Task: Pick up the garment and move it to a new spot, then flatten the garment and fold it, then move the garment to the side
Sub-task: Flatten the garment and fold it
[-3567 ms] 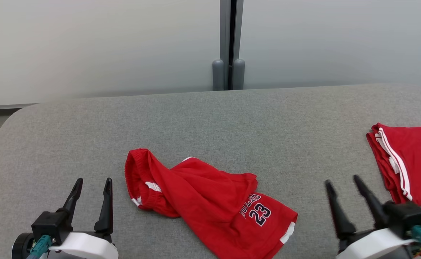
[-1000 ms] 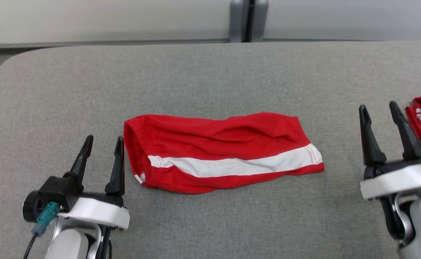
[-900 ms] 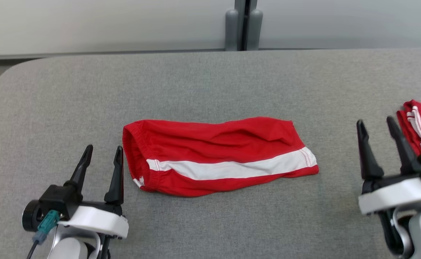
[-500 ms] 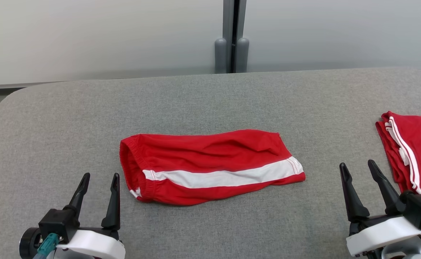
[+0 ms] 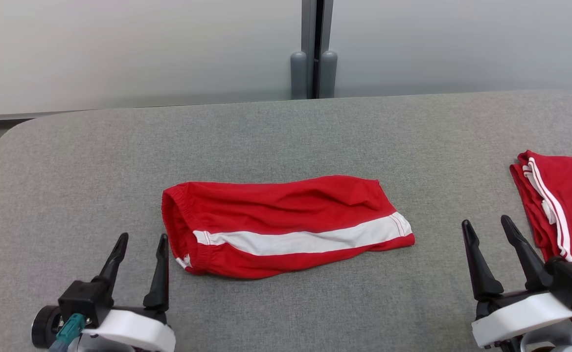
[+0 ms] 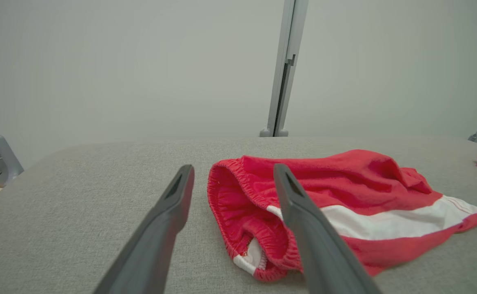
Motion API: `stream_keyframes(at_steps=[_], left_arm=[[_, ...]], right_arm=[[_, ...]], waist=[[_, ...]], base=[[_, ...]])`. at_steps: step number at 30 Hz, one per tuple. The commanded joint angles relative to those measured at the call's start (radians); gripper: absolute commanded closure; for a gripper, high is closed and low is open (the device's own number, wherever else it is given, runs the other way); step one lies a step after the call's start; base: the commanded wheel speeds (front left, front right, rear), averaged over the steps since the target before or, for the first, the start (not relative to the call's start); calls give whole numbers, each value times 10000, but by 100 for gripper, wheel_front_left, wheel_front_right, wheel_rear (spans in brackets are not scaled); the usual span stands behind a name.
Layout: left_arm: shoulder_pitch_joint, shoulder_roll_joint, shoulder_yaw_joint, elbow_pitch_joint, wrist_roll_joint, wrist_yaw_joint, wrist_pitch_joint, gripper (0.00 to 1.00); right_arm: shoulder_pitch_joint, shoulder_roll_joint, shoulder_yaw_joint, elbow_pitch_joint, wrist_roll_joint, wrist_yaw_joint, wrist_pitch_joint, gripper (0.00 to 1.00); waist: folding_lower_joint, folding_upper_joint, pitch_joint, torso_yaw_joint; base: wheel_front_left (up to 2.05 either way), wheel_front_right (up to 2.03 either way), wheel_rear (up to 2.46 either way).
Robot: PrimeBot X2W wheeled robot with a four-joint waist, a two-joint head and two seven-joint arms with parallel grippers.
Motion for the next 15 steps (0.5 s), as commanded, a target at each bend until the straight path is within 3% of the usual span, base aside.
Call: stream_keyframes(at_steps=[1, 6, 15], left_arm=[[-280, 28, -76, -8, -5, -78, 17, 0], [-995, -80, -429, 337, -92, -371, 510, 0], [-2071, -362, -626, 1820, -1042, -725, 2813, 0]], right_arm=[[41, 4, -27, -39, -30, -4, 37, 0], [-181, 25, 53, -40, 21, -4, 56, 0], [-415, 2, 234, 226, 173, -4, 40, 0]], waist=[[0, 0, 32, 12], [0, 0, 278, -2], [0, 0, 800, -240]], base=[[0, 0, 0], [0, 0, 0], [0, 0, 0]])
